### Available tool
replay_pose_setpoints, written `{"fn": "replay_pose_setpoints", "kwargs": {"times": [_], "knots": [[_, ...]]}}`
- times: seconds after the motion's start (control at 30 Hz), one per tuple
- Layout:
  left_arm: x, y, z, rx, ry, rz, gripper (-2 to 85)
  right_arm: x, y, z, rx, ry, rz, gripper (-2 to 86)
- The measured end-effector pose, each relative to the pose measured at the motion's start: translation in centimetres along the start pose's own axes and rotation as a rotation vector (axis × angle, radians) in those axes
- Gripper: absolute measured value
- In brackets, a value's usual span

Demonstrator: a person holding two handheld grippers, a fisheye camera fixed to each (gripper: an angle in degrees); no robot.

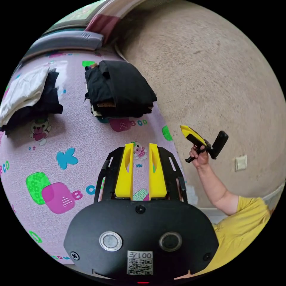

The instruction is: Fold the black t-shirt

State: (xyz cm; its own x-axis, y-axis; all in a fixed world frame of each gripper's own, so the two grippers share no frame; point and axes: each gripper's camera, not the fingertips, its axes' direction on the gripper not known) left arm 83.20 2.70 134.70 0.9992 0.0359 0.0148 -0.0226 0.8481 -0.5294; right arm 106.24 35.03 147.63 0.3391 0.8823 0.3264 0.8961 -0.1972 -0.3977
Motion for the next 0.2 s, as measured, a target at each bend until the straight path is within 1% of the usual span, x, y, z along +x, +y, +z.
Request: {"fn": "replay_pose_setpoints", "kwargs": {"times": [0.07, 0.2], "knots": [[-0.6, -2.8, 0.7, 0.02, 0.018, -0.068, 3.5, 1.7, -2.5, -0.2, 0.0, 0.006, 0.003, 7.5], [-1.2, -8.5, 1.5, 0.045, -0.031, -0.15, 3.5, 3.6, -6.6, -0.5, -0.007, 0.019, 0.007, 8.2]]}}
